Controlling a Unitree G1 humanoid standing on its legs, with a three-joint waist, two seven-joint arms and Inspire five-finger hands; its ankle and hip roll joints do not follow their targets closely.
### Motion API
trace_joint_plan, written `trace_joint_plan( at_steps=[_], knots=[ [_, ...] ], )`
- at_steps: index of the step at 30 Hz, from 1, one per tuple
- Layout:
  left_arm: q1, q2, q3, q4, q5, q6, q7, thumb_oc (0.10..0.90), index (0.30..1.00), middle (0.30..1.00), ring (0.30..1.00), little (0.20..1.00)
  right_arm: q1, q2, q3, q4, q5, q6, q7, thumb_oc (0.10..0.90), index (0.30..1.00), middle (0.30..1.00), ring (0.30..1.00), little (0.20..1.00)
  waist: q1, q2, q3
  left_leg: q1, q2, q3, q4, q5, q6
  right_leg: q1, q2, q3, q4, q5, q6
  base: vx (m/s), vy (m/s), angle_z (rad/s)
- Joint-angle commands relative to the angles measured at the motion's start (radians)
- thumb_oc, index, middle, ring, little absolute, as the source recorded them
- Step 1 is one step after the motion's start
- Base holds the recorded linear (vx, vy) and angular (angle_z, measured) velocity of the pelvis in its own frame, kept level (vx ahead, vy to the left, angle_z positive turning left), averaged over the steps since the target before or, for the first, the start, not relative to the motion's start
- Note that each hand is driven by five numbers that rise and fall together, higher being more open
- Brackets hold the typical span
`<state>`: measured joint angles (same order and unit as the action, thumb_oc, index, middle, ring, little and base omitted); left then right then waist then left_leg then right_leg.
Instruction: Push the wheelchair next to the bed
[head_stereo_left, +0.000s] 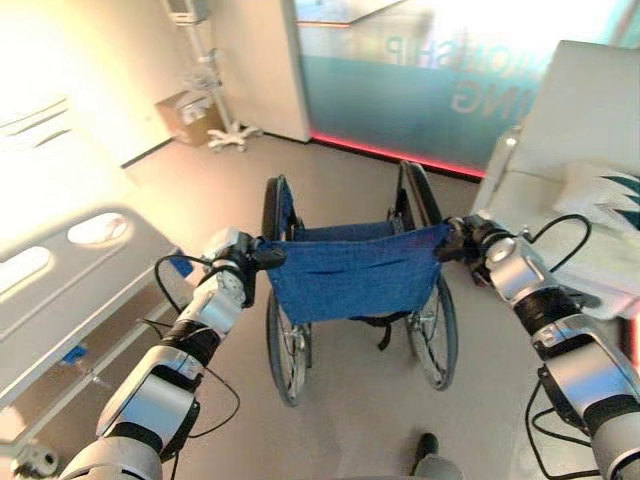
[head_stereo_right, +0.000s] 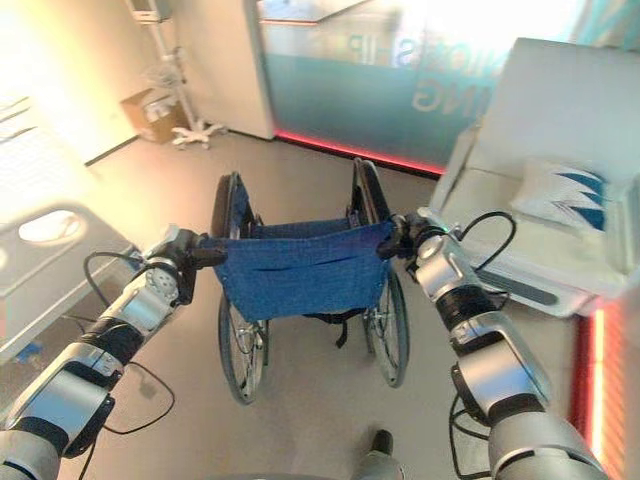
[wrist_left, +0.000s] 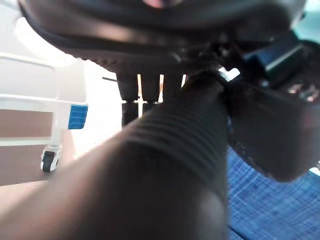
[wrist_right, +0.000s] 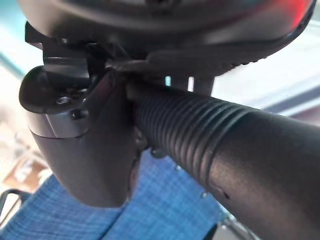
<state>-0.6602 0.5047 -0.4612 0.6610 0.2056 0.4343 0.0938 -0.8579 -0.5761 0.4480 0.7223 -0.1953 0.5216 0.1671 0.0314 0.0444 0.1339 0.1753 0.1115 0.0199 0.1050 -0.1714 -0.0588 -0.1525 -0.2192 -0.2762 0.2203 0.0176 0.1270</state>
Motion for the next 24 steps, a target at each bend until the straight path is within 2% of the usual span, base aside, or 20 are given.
trace_joint_plan(
  at_steps=[1,2,3,5,8,9,10,11,12,13,15,17,18,21,23,24],
  knots=[
    [0.155,0.011,0.009,0.035,-0.077,-0.073,-0.156,0.4,0.3,0.3,0.3,0.3,0.064,0.018,0.135,-0.02,-0.065,-0.114,0.086,0.4,0.3,0.3,0.3,0.3,0.016,-0.109,0.052,0.038,-0.1,0.037,0.073,-0.047,0.036,-0.013,-0.077,0.033,-0.107,0.207,0.052,0.48,-0.334,0.09],
    [0.166,0.011,0.016,0.04,-0.075,-0.069,-0.152,0.4,0.3,0.3,0.3,0.3,0.063,0.013,0.146,-0.035,-0.07,-0.114,0.1,0.4,0.3,0.3,0.3,0.3,0.005,-0.106,0.042,0.061,-0.071,0.045,0.069,-0.014,0.021,-0.006,-0.052,0.026,-0.109,0.188,0.039,0.39,-0.277,0.0],
    [0.168,0.009,0.022,0.048,-0.078,-0.071,-0.153,0.4,0.3,0.3,0.3,0.3,0.061,0.009,0.152,-0.036,-0.091,-0.126,0.115,0.4,0.3,0.3,0.3,0.3,-0.004,-0.101,0.028,0.066,-0.045,0.053,0.076,0.047,0.003,0.006,-0.026,0.013,-0.125,0.174,0.019,0.44,-0.319,0.01],
    [0.163,0.002,0.024,0.058,-0.087,-0.075,-0.147,0.4,0.3,0.3,0.3,0.3,0.053,0.0,0.163,-0.03,-0.112,-0.143,0.126,0.4,0.3,0.3,0.3,0.3,-0.01,-0.099,0.011,0.064,-0.024,0.066,0.09,0.101,-0.015,0.023,-0.004,-0.006,-0.148,0.16,-0.002,0.23,-0.194,0.0],
    [0.138,-0.024,0.015,0.089,-0.113,-0.081,-0.126,0.4,0.3,0.3,0.3,0.3,0.031,-0.034,0.188,-0.001,-0.152,-0.204,0.146,0.4,0.3,0.3,0.3,0.3,-0.021,-0.094,-0.025,0.039,0.02,0.109,0.181,0.235,-0.06,0.056,0.038,-0.069,-0.183,0.112,-0.056,0.16,-0.19,-0.03],
    [0.136,-0.025,0.012,0.09,-0.114,-0.082,-0.126,0.4,0.3,0.3,0.3,0.3,0.029,-0.038,0.191,0.0,-0.152,-0.206,0.145,0.4,0.3,0.3,0.3,0.3,-0.02,-0.094,-0.026,0.029,0.025,0.113,0.194,0.245,-0.064,0.062,0.042,-0.075,-0.186,0.106,-0.062,0.2,-0.27,0.23],
    [0.128,-0.03,0.003,0.088,-0.115,-0.082,-0.131,0.4,0.3,0.3,0.3,0.3,0.019,-0.052,0.201,0.001,-0.152,-0.208,0.136,0.4,0.3,0.3,0.3,0.3,-0.011,-0.102,-0.02,-0.027,0.036,0.139,0.244,0.276,-0.069,0.099,0.056,-0.094,-0.198,0.079,-0.084,0.12,-0.167,0.29],
    [0.128,-0.03,0.003,0.088,-0.115,-0.082,-0.131,0.4,0.3,0.3,0.3,0.3,0.019,-0.052,0.2,0.002,-0.152,-0.208,0.136,0.4,0.3,0.3,0.3,0.3,-0.012,-0.101,-0.02,-0.029,0.037,0.138,0.247,0.275,-0.069,0.099,0.057,-0.095,-0.198,0.079,-0.084,0.2,-0.221,0.42],
    [0.122,-0.037,-0.004,0.089,-0.111,-0.081,-0.136,0.4,0.3,0.3,0.3,0.3,0.007,-0.053,0.205,0.008,-0.151,-0.206,0.13,0.4,0.3,0.3,0.3,0.3,0.002,-0.105,-0.006,-0.072,0.032,0.148,0.249,0.266,-0.061,0.127,0.066,-0.099,-0.201,0.064,-0.089,0.23,-0.166,0.34],
    [0.129,-0.05,-0.007,0.095,-0.103,-0.092,-0.126,0.4,0.3,0.3,0.3,0.3,-0.01,-0.043,0.211,0.021,-0.16,-0.203,0.125,0.4,0.3,0.3,0.3,0.3,0.025,-0.108,0.013,-0.127,-0.015,0.145,0.225,0.245,-0.043,0.165,0.083,-0.084,-0.212,0.054,-0.084,0.3,-0.2,0.28],
    [0.144,-0.057,-0.003,0.078,-0.094,-0.095,-0.119,0.4,0.3,0.3,0.3,0.3,-0.033,-0.025,0.22,0.023,-0.165,-0.174,0.118,0.4,0.3,0.3,0.3,0.3,0.062,-0.106,0.049,-0.234,-0.044,0.166,0.195,0.268,-0.037,0.238,0.112,-0.053,-0.24,0.035,-0.083,0.27,-0.135,0.12],
    [0.164,-0.058,0.001,0.061,-0.087,-0.099,-0.112,0.4,0.3,0.3,0.3,0.3,-0.037,-0.012,0.218,0.016,-0.174,-0.156,0.116,0.4,0.3,0.3,0.3,0.3,0.094,-0.097,0.075,-0.32,-0.056,0.168,0.155,0.302,-0.038,0.281,0.132,-0.033,-0.251,0.02,-0.085,0.32,-0.048,-0.07],
    [0.185,-0.053,0.006,0.04,-0.077,-0.094,-0.117,0.4,0.3,0.3,0.3,0.3,-0.034,0.004,0.216,0.01,-0.185,-0.145,0.115,0.4,0.3,0.3,0.3,0.3,0.124,-0.078,0.09,-0.377,-0.054,0.156,0.084,0.361,-0.046,0.314,0.154,-0.015,-0.251,0.002,-0.088,0.45,0.019,-0.21],
    [0.228,-0.005,0.023,-0.015,-0.076,-0.09,-0.157,0.4,0.3,0.3,0.3,0.3,-0.04,0.001,0.222,0.01,-0.203,-0.176,0.13,0.4,0.3,0.3,0.3,0.3,0.169,-0.052,0.099,-0.42,-0.044,0.134,-0.044,0.463,-0.063,0.361,0.182,0.009,-0.248,-0.023,-0.094,0.42,0.049,-0.48],
    [0.251,0.035,0.033,-0.063,-0.075,-0.086,-0.204,0.4,0.3,0.3,0.3,0.3,-0.047,-0.013,0.224,0.013,-0.224,-0.212,0.145,0.4,0.3,0.3,0.3,0.3,0.185,-0.043,0.095,-0.415,-0.045,0.139,-0.075,0.489,-0.068,0.382,0.19,0.009,-0.246,-0.037,-0.096,0.37,0.109,-0.64],
    [0.257,0.058,0.034,-0.095,-0.071,-0.08,-0.237,0.4,0.3,0.3,0.3,0.3,-0.05,-0.027,0.228,0.013,-0.237,-0.229,0.147,0.4,0.3,0.3,0.3,0.3,0.189,-0.04,0.09,-0.405,-0.048,0.16,-0.072,0.48,-0.063,0.389,0.191,-0.002,-0.24,-0.047,-0.097,0.32,0.113,-0.78]
  ],
)
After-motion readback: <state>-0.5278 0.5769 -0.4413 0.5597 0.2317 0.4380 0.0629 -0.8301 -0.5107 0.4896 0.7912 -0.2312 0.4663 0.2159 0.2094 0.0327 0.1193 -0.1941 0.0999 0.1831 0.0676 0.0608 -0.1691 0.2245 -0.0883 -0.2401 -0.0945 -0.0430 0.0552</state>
